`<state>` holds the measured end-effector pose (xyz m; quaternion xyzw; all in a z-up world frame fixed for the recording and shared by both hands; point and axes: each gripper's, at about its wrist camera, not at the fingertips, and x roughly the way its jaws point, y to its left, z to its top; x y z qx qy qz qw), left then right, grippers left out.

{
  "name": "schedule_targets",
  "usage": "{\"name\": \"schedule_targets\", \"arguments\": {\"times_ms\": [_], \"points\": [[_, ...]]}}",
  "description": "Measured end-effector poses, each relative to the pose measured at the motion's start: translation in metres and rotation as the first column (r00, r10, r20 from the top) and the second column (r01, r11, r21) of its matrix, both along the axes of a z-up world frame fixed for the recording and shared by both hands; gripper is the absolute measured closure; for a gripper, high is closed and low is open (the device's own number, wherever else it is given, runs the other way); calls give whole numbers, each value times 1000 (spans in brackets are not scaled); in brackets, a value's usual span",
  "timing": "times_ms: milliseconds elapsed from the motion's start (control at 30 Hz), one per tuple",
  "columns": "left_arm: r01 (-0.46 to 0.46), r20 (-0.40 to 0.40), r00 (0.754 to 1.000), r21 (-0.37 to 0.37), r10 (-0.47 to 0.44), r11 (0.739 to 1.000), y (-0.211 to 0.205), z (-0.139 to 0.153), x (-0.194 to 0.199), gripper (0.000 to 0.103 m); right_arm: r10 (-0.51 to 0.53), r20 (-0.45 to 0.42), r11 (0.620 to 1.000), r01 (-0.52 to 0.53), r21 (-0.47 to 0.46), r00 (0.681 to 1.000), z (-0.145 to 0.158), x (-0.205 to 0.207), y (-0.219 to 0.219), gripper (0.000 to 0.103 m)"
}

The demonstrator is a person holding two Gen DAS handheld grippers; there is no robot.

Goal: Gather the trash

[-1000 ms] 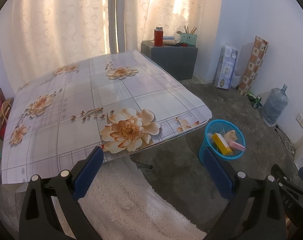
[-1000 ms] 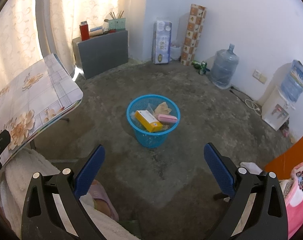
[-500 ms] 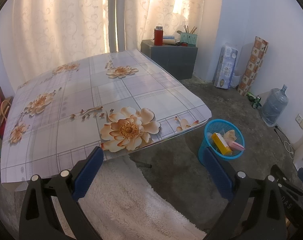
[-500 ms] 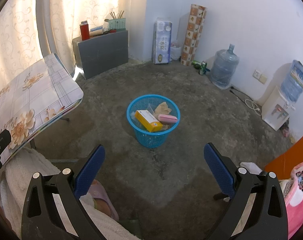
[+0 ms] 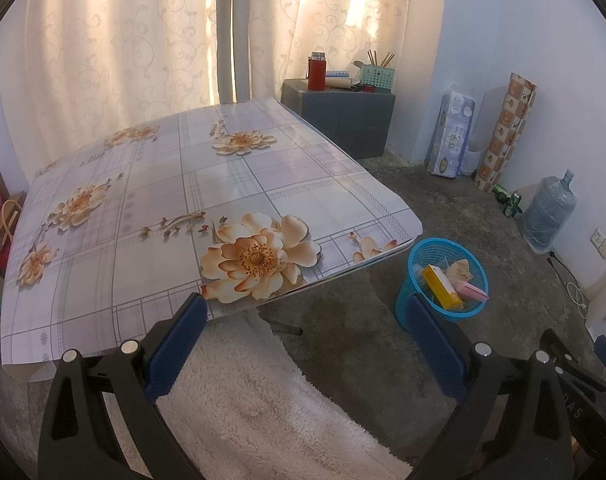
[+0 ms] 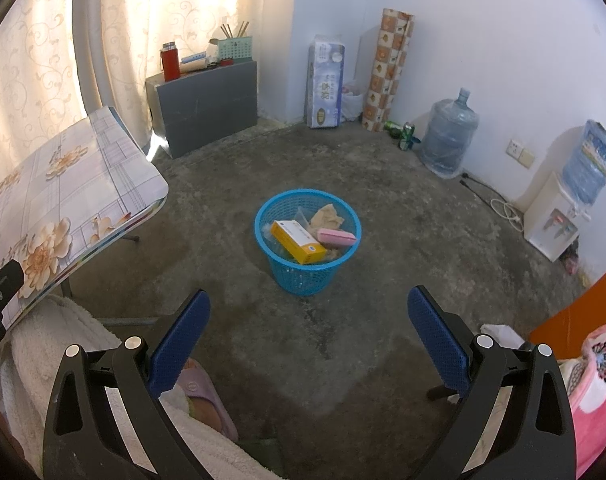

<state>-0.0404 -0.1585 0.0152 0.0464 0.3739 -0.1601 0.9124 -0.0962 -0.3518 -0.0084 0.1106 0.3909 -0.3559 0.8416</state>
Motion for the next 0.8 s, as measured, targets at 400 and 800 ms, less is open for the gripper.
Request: {"name": "schedule_targets", "arguments": {"times_ms": [400,800], "points": [[0,-2,1000,-2,0,1000,0,0,-1,6,-1,0,1000,1,0,1000,-1,1,1,8],[0,-1,1000,-1,0,1000,0,0,-1,6,-1,1,1000,1,0,1000,-1,1,1,8]]}}
